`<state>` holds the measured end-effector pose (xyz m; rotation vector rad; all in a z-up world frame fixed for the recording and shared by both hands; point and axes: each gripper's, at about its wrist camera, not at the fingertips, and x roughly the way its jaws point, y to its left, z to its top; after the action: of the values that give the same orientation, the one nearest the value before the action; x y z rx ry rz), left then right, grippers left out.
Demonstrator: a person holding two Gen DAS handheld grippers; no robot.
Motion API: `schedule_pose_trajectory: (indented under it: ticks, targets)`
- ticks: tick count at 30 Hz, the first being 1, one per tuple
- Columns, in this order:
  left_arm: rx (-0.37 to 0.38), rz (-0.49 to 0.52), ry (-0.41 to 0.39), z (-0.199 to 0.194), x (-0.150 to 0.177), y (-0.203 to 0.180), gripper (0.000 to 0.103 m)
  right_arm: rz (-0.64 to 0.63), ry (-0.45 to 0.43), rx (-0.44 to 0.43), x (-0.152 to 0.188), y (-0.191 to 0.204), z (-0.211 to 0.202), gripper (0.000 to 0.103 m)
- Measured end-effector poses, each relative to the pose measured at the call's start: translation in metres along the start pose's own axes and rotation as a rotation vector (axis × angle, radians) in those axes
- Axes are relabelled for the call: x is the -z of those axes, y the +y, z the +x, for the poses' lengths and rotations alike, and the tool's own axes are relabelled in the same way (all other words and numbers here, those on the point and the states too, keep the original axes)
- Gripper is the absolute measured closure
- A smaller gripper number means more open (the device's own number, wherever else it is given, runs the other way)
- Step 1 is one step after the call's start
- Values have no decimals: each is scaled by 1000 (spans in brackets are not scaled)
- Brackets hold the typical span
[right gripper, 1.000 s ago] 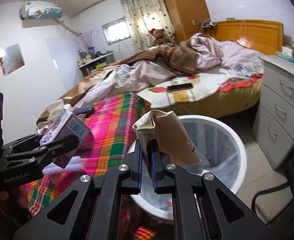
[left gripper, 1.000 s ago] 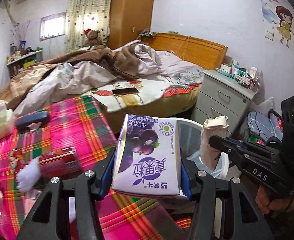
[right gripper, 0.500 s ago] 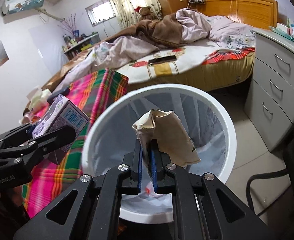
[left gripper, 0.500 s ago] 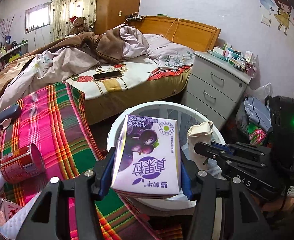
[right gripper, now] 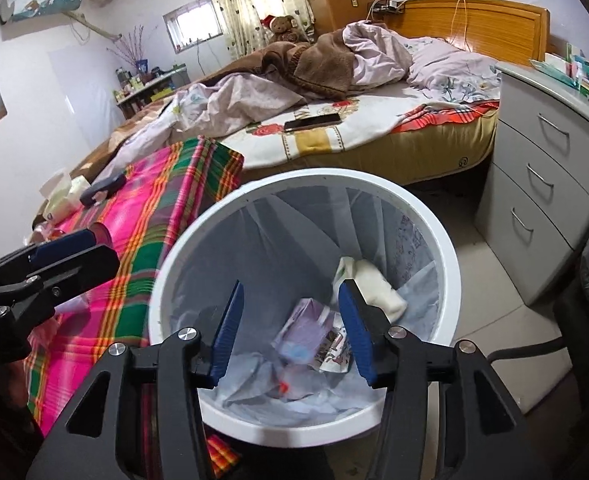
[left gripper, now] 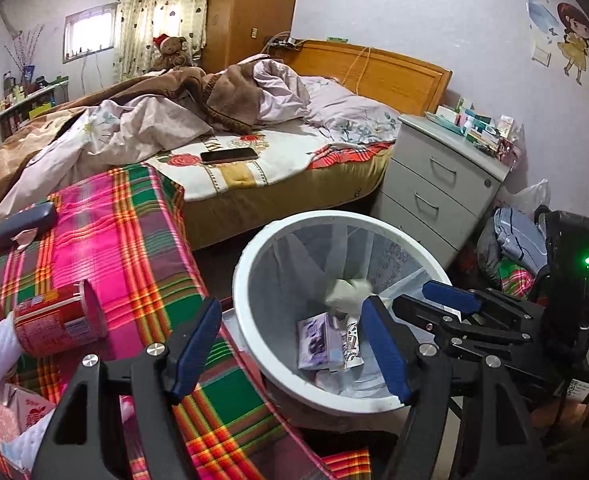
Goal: Collect trash
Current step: 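Carry the bag and juice box over the trash bin and open both tools, then grasp the white foam fruit net with the right tool while the left approaches the Coca-Cola bottle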
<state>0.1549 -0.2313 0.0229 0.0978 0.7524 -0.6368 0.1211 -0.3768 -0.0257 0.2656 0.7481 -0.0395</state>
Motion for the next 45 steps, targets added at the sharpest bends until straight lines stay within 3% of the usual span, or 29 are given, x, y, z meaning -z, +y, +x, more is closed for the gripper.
schedule_pose_trajectory:
  ticks: [15,29,45]
  targets:
    - [-89,-44,-66,-48,19,37,29,-25,-60,-33,6,36,-19,52]
    - [-193,-131,-133,-102,48,90,28,-52,-83,-132,17,90,-24,52]
    - [-336,-301,-169,-155,93,183,28,-80,-20,-259,27,163,-4,52]
